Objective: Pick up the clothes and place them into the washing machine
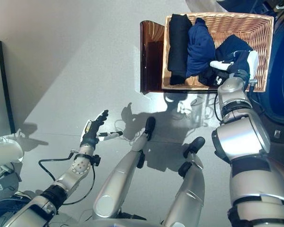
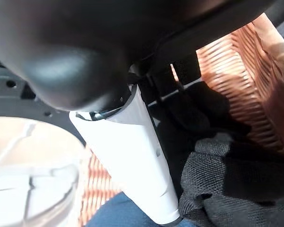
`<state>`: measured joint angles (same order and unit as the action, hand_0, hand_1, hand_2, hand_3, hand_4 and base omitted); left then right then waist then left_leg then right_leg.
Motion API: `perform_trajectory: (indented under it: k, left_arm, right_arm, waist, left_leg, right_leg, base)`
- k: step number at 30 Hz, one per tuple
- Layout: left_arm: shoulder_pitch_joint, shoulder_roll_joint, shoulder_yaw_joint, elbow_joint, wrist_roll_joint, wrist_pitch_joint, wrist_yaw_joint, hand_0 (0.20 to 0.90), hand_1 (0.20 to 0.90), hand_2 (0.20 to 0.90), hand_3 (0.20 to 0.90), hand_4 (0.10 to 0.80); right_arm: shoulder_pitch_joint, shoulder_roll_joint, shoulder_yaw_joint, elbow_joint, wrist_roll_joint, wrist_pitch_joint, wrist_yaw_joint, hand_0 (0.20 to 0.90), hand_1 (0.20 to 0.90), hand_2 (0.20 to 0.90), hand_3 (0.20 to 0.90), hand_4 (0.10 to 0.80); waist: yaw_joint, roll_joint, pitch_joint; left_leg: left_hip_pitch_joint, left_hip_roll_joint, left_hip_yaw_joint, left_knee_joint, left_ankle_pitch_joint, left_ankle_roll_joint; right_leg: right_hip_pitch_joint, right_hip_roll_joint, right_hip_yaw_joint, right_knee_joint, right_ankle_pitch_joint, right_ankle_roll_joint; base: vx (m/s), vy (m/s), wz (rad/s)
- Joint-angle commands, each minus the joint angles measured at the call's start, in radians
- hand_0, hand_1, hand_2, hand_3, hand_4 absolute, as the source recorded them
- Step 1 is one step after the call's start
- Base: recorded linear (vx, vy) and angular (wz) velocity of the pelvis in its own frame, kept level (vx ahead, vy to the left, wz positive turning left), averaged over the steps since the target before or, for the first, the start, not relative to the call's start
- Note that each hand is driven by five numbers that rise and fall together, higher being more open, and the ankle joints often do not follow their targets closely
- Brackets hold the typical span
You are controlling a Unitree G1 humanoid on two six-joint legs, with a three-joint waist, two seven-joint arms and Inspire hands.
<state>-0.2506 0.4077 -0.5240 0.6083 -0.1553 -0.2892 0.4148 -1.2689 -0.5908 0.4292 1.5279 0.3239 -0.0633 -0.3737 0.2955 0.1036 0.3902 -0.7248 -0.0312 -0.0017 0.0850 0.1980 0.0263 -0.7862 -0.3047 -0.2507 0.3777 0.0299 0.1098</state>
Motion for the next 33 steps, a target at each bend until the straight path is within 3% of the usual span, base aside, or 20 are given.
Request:
perform_trajectory:
  k: [1, 7, 17, 22, 23, 29, 33]
  left_arm:
    - [0.037, 0.036, 0.040, -0.026, 0.016, -0.040, 0.035, 0.900, 0.900, 0.900, 0.900, 0.800]
    - [0.035, 0.027, 0.032, 0.003, 0.018, -0.033, 0.030, 0.900, 0.900, 0.900, 0.900, 0.800]
    - [0.031, 0.022, 0.031, 0.045, 0.004, -0.019, 0.018, 0.900, 0.900, 0.900, 0.900, 0.800]
    - [0.024, 0.017, 0.020, 0.083, -0.003, -0.016, 0.009, 0.900, 0.900, 0.900, 0.900, 0.800]
    - [0.025, 0.018, 0.019, 0.083, -0.003, -0.017, 0.008, 0.900, 0.900, 0.900, 0.900, 0.800]
    - [0.013, 0.001, -0.002, 0.115, -0.013, -0.022, -0.001, 0.900, 0.900, 0.900, 0.900, 0.800]
    - [0.014, -0.013, -0.016, 0.130, -0.016, -0.026, -0.010, 0.900, 0.900, 0.900, 0.900, 0.800]
  right_arm:
    - [-0.016, -0.069, 0.045, -0.052, 0.006, -0.055, -0.052, 0.200, 0.200, 0.200, 0.200, 0.300]
    - [0.011, -0.100, 0.013, -0.053, 0.026, -0.059, -0.059, 0.200, 0.200, 0.200, 0.200, 0.300]
    - [0.045, -0.077, -0.022, -0.061, 0.061, -0.069, -0.065, 0.200, 0.200, 0.200, 0.200, 0.300]
    - [0.100, -0.022, -0.183, -0.115, 0.328, -0.152, -0.071, 0.200, 0.200, 0.200, 0.200, 0.300]
    - [0.109, -0.011, -0.214, -0.129, 0.390, -0.170, -0.062, 0.200, 0.200, 0.200, 0.200, 0.300]
    - [0.188, 0.118, -0.416, -0.270, 0.762, -0.320, 0.007, 0.200, 0.200, 0.200, 0.200, 0.300]
    - [0.233, 0.191, -0.489, -0.353, 0.892, -0.381, 0.056, 0.200, 0.200, 0.200, 0.200, 0.300]
  waist:
    - [-0.010, -0.006, -0.014]
    - [-0.028, -0.015, -0.018]
    - [-0.049, -0.025, -0.018]
    - [-0.059, -0.010, -0.019]
    - [-0.061, -0.003, -0.013]
    - [-0.075, 0.033, -0.021]
    - [-0.077, 0.050, -0.031]
  left_leg:
    - [-0.025, 0.008, -0.007, 0.092, -0.140, -0.086]
    - [0.022, 0.013, 0.000, 0.081, -0.141, -0.087]
    - [0.059, 0.019, 0.014, 0.072, -0.137, -0.089]
    - [0.076, 0.023, 0.020, 0.068, -0.136, -0.090]
    - [0.067, 0.023, 0.029, 0.071, -0.112, -0.082]
    - [0.081, 0.028, 0.046, 0.065, -0.117, -0.079]
    - [0.090, 0.030, 0.053, 0.065, -0.120, -0.077]
  right_leg:
    - [0.149, 0.017, 0.039, -0.146, -0.007, 0.019]
    - [0.205, 0.019, 0.035, -0.179, 0.010, 0.025]
    - [0.241, 0.030, 0.044, -0.205, 0.021, 0.023]
    - [0.245, 0.032, 0.052, -0.199, 0.013, 0.021]
    - [0.237, 0.030, 0.046, -0.199, 0.035, 0.013]
    - [0.229, 0.032, 0.070, -0.193, 0.026, 0.013]
    - [0.222, 0.033, 0.081, -0.185, 0.020, 0.012]
  base:
    - [0.006, -0.007, -0.04]
    - [-0.004, -0.009, -0.09]
    - [-0.020, -0.004, -0.07]
    - [-0.027, 0.004, -0.03]
    - [-0.118, 0.038, -0.07]
    - [-0.039, 0.018, -0.13]
    - [-0.010, 0.015, -0.16]
